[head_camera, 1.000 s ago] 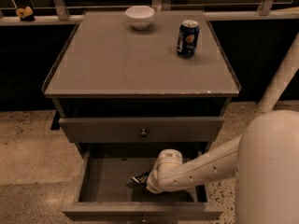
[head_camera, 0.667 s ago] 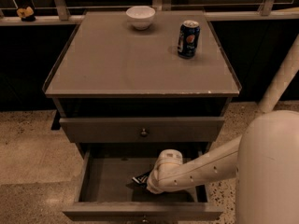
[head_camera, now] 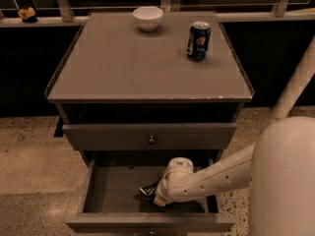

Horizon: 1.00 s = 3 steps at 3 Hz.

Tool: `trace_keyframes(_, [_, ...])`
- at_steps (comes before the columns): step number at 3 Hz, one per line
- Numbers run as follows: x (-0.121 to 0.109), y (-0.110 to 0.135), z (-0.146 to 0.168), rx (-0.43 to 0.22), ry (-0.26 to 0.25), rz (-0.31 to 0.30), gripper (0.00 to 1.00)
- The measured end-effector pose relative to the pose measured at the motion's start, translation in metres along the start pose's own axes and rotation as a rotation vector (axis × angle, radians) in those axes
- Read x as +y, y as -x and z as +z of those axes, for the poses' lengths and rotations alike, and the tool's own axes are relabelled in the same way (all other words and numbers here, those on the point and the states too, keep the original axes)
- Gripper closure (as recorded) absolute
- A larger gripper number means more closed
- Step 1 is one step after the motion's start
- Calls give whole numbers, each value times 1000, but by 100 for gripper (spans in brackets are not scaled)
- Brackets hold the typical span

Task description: Place blue chip bag into middle drawer

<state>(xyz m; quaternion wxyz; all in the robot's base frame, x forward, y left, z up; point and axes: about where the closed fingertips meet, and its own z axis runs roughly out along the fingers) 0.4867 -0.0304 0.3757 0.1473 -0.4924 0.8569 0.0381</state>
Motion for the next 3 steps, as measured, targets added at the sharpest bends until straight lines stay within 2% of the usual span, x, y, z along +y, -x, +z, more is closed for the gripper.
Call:
trace_keyframes(1, [0,0,0,0,0,0,12])
trace_keyframes(2, [0,0,0,0,0,0,0])
trace_keyframes(3, [0,0,0,0,0,0,0])
